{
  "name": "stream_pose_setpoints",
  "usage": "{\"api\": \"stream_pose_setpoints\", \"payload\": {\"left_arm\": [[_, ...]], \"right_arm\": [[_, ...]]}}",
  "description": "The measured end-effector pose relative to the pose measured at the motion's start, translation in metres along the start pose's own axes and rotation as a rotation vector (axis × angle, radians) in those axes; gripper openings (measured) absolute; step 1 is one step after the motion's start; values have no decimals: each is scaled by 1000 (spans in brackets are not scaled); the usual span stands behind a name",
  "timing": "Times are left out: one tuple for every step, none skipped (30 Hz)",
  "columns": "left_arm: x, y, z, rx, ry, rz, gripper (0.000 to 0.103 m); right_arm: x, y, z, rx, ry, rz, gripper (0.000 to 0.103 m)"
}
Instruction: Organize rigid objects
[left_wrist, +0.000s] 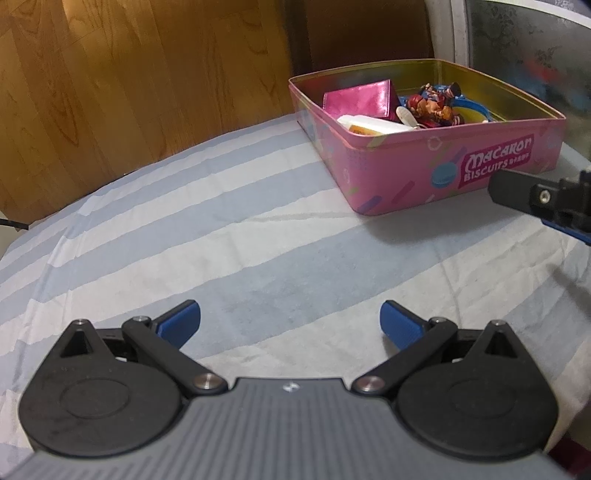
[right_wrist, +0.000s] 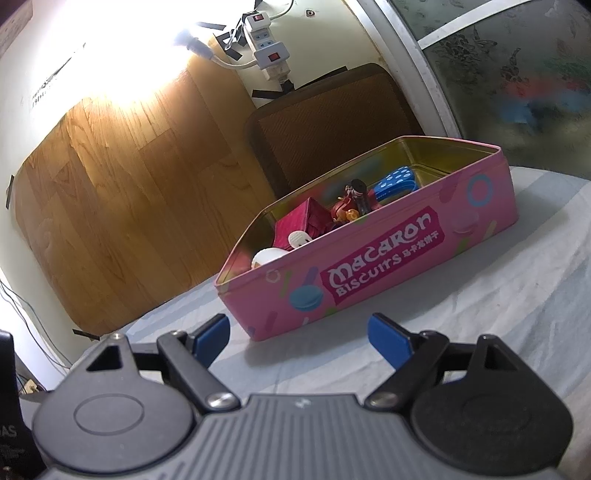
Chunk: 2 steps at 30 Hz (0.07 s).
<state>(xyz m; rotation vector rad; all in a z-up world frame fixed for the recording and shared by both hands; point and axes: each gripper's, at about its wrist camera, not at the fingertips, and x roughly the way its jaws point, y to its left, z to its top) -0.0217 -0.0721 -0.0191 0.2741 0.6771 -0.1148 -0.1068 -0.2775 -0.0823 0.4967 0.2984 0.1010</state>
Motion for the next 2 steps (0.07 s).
{"api": "stream_pose_setpoints", "payload": {"left_arm": [[0, 0, 0, 1, -2, -4, 103], [0, 0, 0, 3, -2, -9, 103]], "right_arm": [[0, 1, 0, -1, 1, -1, 85], [0, 2, 0, -3, 2, -1, 85]]}}
